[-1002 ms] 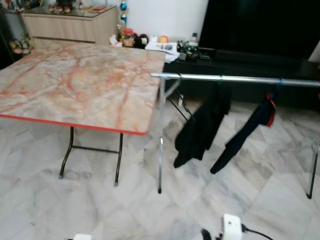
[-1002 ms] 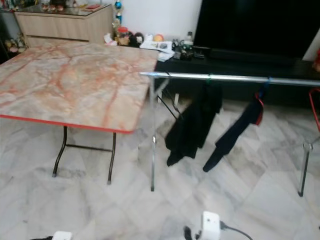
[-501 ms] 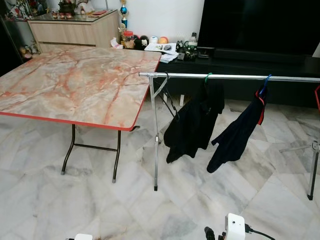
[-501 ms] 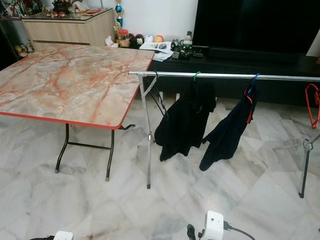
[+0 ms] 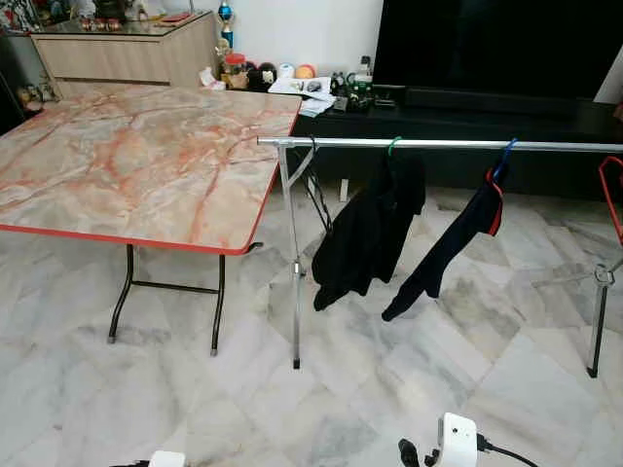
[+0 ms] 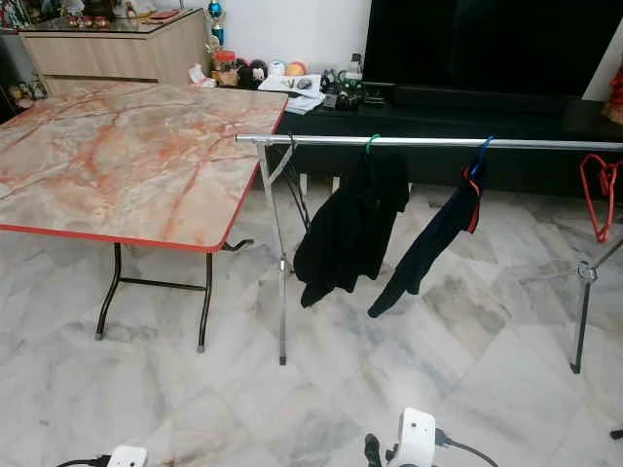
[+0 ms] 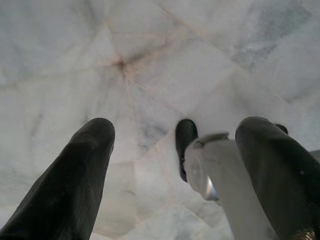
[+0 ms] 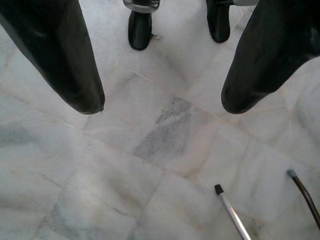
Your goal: Hang hanger
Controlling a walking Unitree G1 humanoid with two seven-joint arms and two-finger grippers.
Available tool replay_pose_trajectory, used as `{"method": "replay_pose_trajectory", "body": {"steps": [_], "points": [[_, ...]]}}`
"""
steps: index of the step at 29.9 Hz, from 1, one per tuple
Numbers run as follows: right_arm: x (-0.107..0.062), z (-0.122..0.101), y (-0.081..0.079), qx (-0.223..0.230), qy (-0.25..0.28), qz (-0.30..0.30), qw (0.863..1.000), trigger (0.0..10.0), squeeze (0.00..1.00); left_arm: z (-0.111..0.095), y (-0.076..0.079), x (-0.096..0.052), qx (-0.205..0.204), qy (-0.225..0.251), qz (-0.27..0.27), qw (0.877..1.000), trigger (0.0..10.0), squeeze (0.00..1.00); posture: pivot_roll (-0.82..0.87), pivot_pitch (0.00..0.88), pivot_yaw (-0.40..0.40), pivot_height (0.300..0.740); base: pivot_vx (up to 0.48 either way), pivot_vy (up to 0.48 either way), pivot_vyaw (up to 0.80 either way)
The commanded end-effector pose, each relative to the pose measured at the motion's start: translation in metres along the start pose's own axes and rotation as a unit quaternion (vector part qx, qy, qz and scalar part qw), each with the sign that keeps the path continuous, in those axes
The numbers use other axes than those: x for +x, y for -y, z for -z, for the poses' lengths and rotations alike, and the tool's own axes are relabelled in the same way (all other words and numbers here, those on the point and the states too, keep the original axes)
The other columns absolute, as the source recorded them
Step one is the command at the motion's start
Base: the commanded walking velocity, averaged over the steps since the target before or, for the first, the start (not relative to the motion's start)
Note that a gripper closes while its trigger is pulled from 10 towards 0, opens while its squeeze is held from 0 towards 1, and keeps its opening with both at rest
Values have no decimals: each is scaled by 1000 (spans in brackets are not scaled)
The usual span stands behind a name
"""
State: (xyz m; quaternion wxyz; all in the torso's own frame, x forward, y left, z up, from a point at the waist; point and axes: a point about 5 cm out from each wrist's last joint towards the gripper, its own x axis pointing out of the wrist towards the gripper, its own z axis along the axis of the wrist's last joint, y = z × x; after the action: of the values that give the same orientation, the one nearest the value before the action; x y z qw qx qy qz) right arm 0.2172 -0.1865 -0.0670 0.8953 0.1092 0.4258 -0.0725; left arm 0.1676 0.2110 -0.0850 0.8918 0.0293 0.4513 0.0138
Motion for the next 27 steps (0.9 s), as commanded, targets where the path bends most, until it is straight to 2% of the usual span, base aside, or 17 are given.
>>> {"method": "replay_pose_trajectory", "body": {"steps": [1, 4, 9, 16, 27], "points": [[-1, 1, 4, 3, -2, 5, 1000, 10000, 0, 9, 0, -2, -4, -16, -1, 1000, 10000, 0, 202, 0, -43, 740, 334, 0, 0], [-1, 1, 4, 5, -1, 4, 1000, 10000, 0, 9, 2, -1, -3, -14, 1, 1000, 10000, 0, 203, 0, -53, 740, 338, 0, 0], [-1, 1, 5, -4, 1, 6, 1000, 10000, 0, 14, 4, -3, -11, -18, 0, 1000, 10000, 0, 197, 0, -49, 740, 353, 0, -699], [-1, 0, 6, 2, 8, 10, 1000, 10000, 0, 22, 5, -5, -4, -29, 5, 1000, 10000, 0, 184, 0, -44, 740, 363, 0, 0], [-1, 0, 5, 0, 7, 7, 1000, 10000, 0, 16, 6, -3, 0, -22, 8, 1000, 10000, 0, 191, 0, -46, 740, 378, 0, 0]]}}
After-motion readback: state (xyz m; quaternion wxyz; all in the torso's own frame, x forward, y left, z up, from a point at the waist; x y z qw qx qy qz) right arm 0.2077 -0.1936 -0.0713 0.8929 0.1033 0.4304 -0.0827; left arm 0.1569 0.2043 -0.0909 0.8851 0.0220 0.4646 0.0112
